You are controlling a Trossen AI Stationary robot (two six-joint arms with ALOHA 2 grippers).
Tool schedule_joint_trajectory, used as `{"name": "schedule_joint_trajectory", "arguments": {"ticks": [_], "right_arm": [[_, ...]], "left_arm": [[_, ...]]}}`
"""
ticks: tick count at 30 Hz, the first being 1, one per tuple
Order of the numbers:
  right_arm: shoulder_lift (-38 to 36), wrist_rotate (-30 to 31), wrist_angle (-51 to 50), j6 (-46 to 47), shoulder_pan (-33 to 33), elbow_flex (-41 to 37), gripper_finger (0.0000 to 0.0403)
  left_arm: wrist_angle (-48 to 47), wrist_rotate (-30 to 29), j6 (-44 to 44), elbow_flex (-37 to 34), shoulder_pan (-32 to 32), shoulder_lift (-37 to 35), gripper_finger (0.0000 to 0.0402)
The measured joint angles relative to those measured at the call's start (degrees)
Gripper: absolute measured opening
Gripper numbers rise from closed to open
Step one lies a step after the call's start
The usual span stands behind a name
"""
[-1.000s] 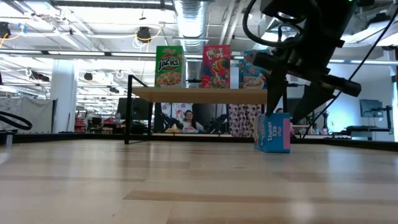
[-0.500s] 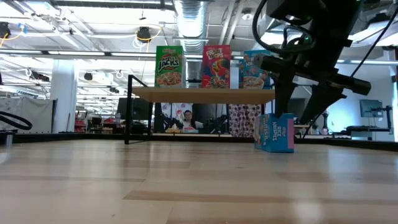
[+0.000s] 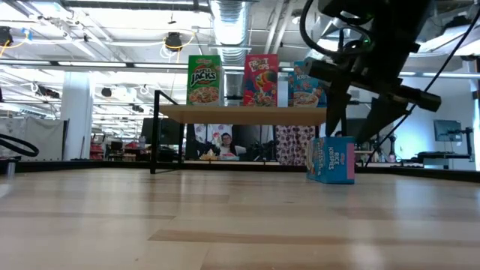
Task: Stack cereal on shelf
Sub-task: Put the blue cereal box on the shelf aligned with the other blue cereal boxes
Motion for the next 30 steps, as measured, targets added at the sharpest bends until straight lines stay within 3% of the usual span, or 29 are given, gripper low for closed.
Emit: {"name": "schedule_joint_trajectory", "arguments": {"ticks": [30], "right_arm": [[0.00, -3.18, 2.32, -4.55, 0.87, 0.00, 0.0260]], "left_arm": [[0.00, 0.03, 0.43, 0.00, 0.00, 0.00, 0.0283]]}}
